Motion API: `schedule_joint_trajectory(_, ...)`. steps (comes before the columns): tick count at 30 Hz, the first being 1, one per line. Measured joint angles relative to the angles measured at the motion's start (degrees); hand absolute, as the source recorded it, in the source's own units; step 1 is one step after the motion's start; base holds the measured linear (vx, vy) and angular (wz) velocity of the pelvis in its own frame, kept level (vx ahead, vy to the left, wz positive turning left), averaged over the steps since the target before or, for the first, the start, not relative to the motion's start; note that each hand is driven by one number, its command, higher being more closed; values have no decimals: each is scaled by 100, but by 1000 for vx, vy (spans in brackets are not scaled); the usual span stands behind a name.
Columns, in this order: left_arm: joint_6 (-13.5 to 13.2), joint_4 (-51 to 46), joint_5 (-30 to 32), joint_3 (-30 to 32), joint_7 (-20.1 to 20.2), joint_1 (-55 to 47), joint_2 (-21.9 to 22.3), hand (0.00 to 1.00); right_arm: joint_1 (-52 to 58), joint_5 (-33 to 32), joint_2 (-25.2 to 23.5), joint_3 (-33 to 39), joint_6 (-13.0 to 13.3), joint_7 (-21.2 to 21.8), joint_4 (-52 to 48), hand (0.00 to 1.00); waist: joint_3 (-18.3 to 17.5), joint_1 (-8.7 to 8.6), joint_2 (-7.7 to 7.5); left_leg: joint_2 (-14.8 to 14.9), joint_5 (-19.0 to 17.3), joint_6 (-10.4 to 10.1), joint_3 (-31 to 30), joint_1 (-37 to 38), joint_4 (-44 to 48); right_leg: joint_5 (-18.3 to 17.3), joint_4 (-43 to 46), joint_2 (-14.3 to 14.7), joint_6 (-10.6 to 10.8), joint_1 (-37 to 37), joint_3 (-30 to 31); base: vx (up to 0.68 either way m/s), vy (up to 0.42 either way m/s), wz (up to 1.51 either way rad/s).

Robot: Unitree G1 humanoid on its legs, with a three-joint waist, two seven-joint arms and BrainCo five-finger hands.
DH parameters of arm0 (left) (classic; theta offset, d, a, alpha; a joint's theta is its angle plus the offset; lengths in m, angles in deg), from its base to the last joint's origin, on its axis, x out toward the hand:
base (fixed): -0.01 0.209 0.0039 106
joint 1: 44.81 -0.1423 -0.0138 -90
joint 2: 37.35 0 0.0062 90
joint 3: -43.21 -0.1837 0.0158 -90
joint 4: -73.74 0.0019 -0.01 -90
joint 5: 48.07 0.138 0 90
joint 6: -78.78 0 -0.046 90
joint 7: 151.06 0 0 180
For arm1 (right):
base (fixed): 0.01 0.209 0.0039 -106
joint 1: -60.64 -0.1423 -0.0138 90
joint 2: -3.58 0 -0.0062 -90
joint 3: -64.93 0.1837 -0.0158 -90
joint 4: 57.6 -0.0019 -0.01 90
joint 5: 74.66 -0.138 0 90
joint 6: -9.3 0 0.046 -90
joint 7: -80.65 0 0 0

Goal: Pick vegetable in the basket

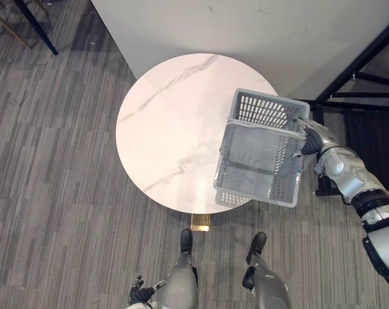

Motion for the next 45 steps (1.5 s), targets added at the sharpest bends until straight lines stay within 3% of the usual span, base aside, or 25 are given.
schedule_joint_trajectory(18,-29,-17,1,19,-112,30,-56,0,-144,4,-21,-53,-15,1,-36,0,146,31,-157,-1,19,26,-63,-15,-4,0,1,2,0,20,-52,0,0,0)
schedule_joint_trajectory(19,-28,-17,1,17,-112,30,-55,0,-144,5,-21,-53,-17,1,-36,100,147,38,-160,-1,22,29,-81,-25,-4,0,1,1,0,22,-72,0,0,6)
schedule_joint_trajectory(24,-35,-23,1,12,-111,62,-46,0,-148,5,-92,-51,-54,2,-3,100,148,134,-161,-1,30,36,-128,-83,10,0,1,0,0,8,-119,15,7,5)
schedule_joint_trajectory(45,23,-14,24,-1,-204,110,-47,0,-244,12,-471,-36,-138,-103,244,100,154,191,-175,-5,46,38,-140,34,-9,-1,-14,-1,0,141,-136,1,0,0)
